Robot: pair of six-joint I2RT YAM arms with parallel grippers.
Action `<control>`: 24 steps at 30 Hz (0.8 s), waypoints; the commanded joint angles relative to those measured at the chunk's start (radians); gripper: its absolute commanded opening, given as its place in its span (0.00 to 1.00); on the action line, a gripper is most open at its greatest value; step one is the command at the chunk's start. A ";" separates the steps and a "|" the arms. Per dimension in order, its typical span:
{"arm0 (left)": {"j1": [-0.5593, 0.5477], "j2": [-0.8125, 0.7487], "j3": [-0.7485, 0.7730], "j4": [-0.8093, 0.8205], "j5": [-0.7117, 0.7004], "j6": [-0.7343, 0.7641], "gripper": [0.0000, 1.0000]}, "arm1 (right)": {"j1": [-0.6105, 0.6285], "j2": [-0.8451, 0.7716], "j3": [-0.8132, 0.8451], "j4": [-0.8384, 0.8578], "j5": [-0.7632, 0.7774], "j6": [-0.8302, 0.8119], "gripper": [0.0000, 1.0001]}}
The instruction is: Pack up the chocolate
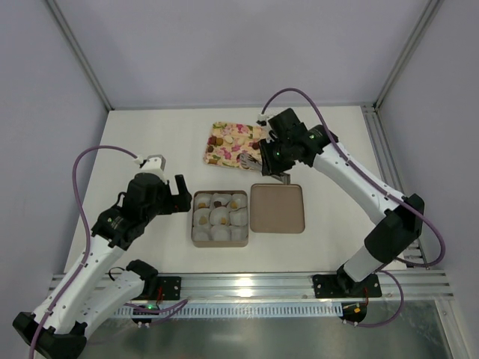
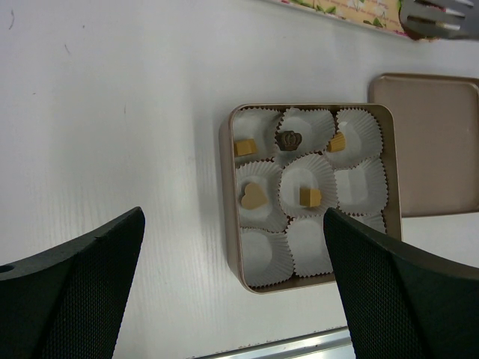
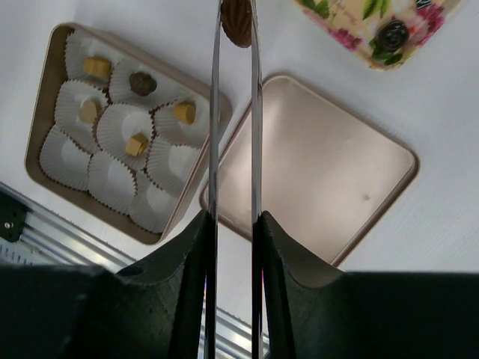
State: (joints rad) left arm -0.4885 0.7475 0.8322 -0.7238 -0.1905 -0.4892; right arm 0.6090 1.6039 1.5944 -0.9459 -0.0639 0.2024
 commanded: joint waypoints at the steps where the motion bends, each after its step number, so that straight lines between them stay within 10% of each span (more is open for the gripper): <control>1: 0.004 -0.008 -0.002 0.009 0.002 0.003 1.00 | 0.070 -0.097 -0.053 0.010 -0.016 0.032 0.33; 24: 0.004 0.001 -0.002 0.009 0.000 0.001 1.00 | 0.348 -0.272 -0.323 -0.005 0.036 0.138 0.34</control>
State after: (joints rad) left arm -0.4885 0.7486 0.8295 -0.7238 -0.1905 -0.4892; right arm 0.9417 1.3598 1.2797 -0.9710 -0.0429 0.3244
